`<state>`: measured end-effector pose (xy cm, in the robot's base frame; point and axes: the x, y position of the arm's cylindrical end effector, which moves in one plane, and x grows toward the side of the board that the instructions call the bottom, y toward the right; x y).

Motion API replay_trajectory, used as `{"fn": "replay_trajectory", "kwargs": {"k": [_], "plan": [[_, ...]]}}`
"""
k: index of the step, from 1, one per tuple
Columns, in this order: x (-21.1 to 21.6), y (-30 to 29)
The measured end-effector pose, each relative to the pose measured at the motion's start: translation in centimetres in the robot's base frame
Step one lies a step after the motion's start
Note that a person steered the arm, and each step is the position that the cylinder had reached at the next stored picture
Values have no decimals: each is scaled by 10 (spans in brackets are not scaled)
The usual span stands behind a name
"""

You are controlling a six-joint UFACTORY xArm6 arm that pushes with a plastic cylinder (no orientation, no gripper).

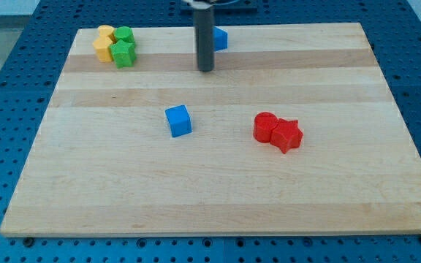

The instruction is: Push the cube into the triangle

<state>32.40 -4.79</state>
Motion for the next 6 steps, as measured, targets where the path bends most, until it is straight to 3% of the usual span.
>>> {"fn": "replay_trajectory", "kwargs": {"k": [1,3,4,6], "plan": [[14,-57],[106,-107],[145,-98],[154,-36]]}}
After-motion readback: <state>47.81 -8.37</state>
